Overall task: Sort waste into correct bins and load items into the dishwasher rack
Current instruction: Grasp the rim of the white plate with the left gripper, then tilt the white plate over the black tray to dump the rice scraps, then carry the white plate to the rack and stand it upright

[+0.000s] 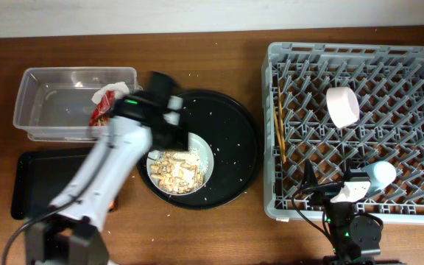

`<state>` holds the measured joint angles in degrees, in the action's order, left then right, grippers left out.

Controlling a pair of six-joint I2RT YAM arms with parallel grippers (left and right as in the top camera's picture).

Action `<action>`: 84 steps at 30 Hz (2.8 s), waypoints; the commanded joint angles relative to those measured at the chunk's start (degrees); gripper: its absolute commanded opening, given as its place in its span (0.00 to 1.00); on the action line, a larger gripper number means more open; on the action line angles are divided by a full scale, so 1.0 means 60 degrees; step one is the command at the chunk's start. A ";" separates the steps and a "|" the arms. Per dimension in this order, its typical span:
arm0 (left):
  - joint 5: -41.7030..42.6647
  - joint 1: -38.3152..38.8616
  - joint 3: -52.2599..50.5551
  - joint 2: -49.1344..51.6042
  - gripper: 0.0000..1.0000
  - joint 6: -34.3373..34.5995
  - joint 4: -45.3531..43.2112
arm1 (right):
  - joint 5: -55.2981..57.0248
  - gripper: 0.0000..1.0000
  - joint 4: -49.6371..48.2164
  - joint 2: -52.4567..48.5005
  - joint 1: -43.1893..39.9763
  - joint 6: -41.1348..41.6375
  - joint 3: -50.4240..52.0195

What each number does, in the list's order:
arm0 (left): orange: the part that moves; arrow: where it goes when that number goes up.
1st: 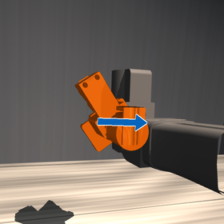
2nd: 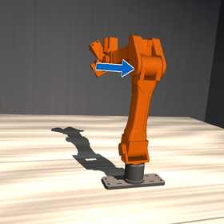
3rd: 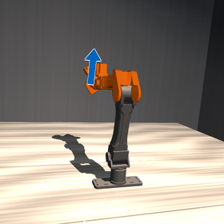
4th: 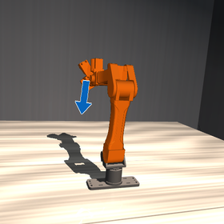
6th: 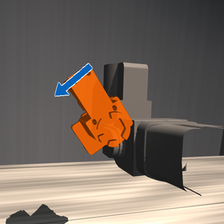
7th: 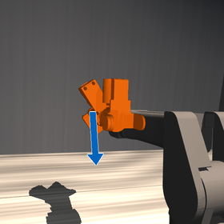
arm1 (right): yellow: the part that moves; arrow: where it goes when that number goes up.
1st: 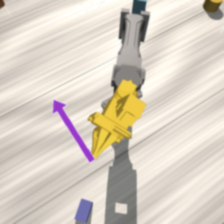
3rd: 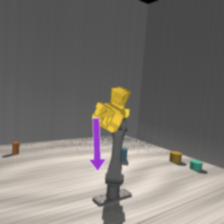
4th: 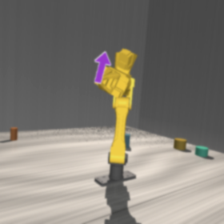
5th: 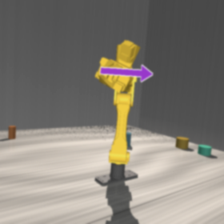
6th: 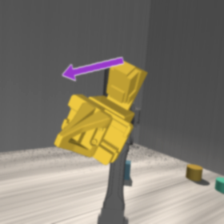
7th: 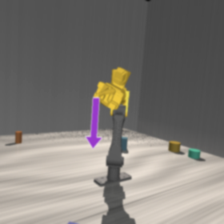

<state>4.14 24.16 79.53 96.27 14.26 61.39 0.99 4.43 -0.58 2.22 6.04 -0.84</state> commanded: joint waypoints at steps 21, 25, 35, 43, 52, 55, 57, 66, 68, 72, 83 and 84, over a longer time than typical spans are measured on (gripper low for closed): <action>-0.3687 0.3552 0.0186 0.3559 0.01 -0.1220 -0.0739 | -0.0051 0.98 0.0011 0.0062 -0.0062 0.0029 0.0087; -0.5133 0.3501 0.1486 0.3104 0.00 0.1180 0.1224 | -0.0051 0.98 0.0007 0.0062 -0.0062 0.0029 0.0087; -0.0189 -0.0892 0.1665 -0.0641 0.00 0.2055 0.1789 | -0.0051 0.98 0.0011 0.0062 -0.0062 0.0029 0.0087; 0.3621 -0.5304 0.0623 -0.0703 0.00 -0.0546 0.1749 | -0.0051 0.98 0.0011 0.0062 -0.0062 0.0029 0.0087; 0.9657 -0.9107 0.0036 -0.1348 0.00 -0.5956 0.2922 | -0.0051 0.98 0.0007 0.0062 -0.0062 0.0029 0.0087; 1.0637 -1.0692 -0.0885 -0.2022 0.00 -0.7297 0.3504 | -0.0051 0.98 0.0011 0.0062 -0.0062 0.0029 0.0087; 1.1384 -1.1836 -0.1712 -0.2412 0.00 -0.8083 0.3708 | -0.0051 0.98 0.0011 0.0062 -0.0062 0.0029 0.0087; 1.2163 -1.1336 -0.2477 -0.2550 0.00 -0.8856 0.3778 | -0.0051 0.98 0.0011 0.0062 -0.0062 0.0029 0.0087; 1.2094 -0.9934 -0.2357 -0.2550 0.00 -0.8848 0.3537 | -0.0051 0.98 0.0011 0.0062 -0.0062 0.0029 0.0087; 1.0819 -0.6189 -0.1891 -0.2550 0.00 -0.4951 -0.0208 | -0.0051 0.98 0.0011 0.0062 -0.0062 0.0029 0.0087; 0.8448 0.0514 -0.1843 0.0776 0.00 0.5490 -1.6436 | -0.0051 0.98 0.0011 0.0062 -0.0062 0.0029 0.0087; 0.8422 0.0681 -0.1843 0.1224 0.00 0.5657 -1.6447 | -0.0051 0.98 0.0011 0.0062 -0.0062 0.0029 0.0087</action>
<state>53.28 25.85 68.58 97.54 37.36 -36.25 0.60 4.43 -0.56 2.22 6.00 -0.82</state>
